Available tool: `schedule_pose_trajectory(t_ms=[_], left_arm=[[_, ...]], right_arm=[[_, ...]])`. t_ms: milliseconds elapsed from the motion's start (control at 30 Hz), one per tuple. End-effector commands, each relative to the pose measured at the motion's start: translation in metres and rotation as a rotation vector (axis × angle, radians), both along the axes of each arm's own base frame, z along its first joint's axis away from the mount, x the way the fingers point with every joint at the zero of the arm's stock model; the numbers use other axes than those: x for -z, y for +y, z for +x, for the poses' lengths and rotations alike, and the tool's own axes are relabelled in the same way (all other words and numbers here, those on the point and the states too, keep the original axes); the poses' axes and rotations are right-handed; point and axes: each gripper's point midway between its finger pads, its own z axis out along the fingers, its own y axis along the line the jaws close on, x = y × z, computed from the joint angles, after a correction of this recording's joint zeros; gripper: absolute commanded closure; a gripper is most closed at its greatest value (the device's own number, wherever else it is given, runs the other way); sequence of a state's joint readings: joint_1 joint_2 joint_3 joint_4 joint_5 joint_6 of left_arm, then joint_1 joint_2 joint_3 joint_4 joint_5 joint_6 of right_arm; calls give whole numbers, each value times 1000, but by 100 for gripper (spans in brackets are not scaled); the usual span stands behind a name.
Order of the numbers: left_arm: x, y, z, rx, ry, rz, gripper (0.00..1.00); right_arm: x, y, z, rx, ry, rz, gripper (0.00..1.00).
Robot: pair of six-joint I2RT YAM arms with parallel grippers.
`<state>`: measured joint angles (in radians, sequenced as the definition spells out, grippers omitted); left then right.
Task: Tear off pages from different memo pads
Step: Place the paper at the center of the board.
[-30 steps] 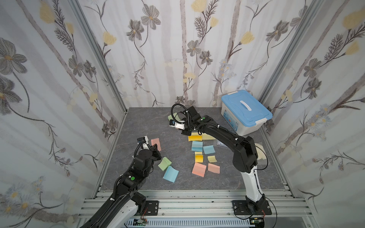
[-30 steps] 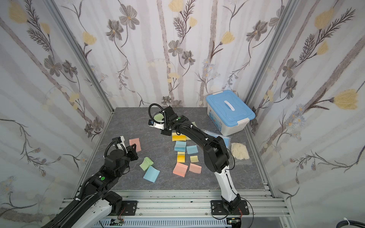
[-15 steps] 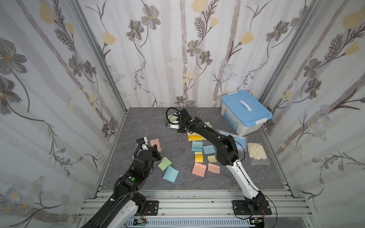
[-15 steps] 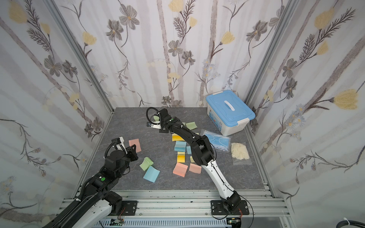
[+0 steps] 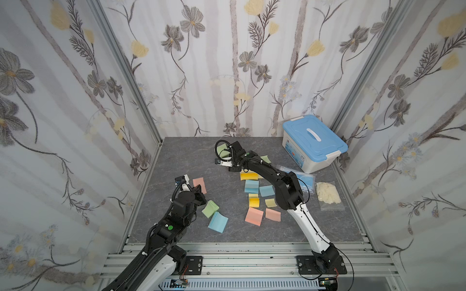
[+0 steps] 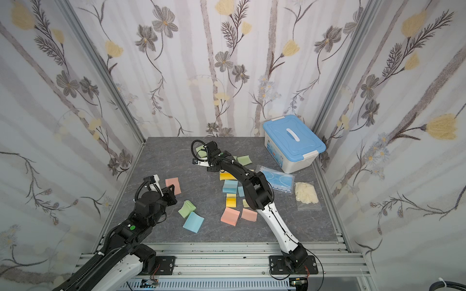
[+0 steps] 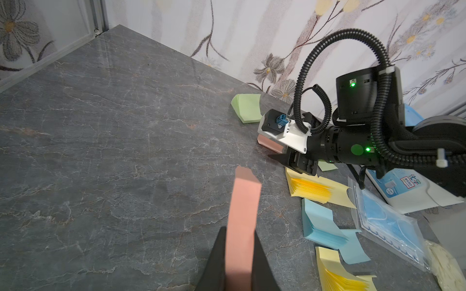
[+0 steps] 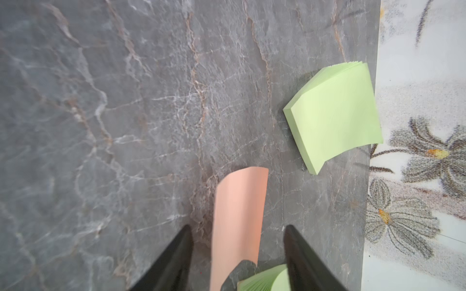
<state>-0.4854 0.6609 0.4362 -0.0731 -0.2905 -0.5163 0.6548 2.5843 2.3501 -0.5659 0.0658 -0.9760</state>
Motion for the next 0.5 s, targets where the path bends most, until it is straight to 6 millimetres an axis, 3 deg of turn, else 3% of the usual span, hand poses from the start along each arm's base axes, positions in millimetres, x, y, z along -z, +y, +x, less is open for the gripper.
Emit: schedule_pose_trajectory(t_ms=[0,33,133,267,467], left_arm=[[-8,1,5,-13,-29,-7,100],[-7,1,6,-15,-25,-2,100],[-9,-3,13,1,-15,8,99],[-9,-17,36,67,53,4,98],[14,-41,91,213,229,-35,100]], right_arm=[[-77,6,-18,-18,-13,142,20],[-92,6,-26,-24,-8,168,0],[-137,-7,-44,20,-17,235,0],[-181,-34,-64,171,-18,327,0],[-218,-103,-103,479,-57,472,0]])
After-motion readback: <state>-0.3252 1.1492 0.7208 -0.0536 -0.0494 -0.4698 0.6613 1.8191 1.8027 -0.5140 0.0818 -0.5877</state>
